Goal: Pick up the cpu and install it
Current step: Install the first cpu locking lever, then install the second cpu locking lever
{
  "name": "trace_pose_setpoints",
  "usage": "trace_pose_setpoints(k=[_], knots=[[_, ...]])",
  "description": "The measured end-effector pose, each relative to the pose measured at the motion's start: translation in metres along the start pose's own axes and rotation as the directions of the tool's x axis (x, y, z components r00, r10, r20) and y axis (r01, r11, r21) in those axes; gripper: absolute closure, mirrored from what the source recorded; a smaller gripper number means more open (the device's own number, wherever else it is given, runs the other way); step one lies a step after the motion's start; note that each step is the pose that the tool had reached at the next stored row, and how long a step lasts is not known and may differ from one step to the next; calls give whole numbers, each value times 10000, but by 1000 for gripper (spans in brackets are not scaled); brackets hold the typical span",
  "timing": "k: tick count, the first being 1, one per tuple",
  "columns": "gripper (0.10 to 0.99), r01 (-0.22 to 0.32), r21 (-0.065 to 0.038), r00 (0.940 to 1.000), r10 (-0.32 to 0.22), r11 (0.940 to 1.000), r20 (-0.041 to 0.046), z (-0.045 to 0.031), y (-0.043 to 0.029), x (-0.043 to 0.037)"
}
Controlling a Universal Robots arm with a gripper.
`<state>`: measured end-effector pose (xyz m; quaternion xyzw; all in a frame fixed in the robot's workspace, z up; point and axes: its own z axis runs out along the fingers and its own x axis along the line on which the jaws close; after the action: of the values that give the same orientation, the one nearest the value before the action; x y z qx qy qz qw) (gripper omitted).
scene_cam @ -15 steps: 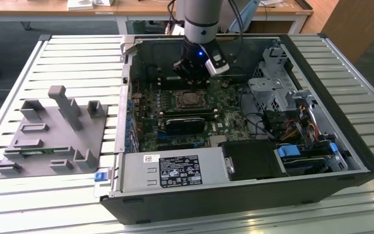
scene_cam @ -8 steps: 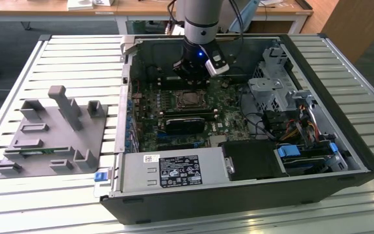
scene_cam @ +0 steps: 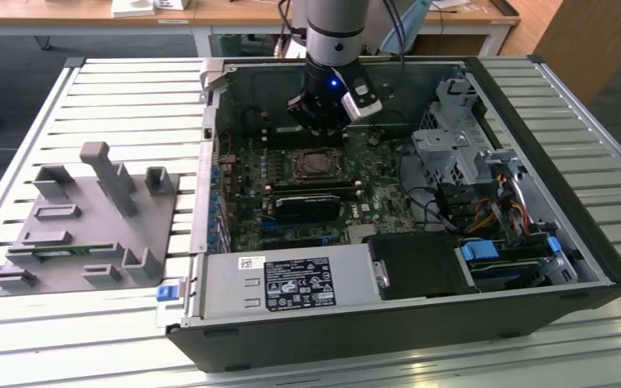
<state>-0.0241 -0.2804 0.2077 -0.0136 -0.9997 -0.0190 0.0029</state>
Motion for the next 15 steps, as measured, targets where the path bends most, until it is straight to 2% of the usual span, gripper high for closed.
trace_pose_setpoints(k=[8,15], knots=[[980,0,2,10000,0,10000,-1,2,0,-86],[980,1,3,10000,-1,10000,-2,1,-13,-89]])
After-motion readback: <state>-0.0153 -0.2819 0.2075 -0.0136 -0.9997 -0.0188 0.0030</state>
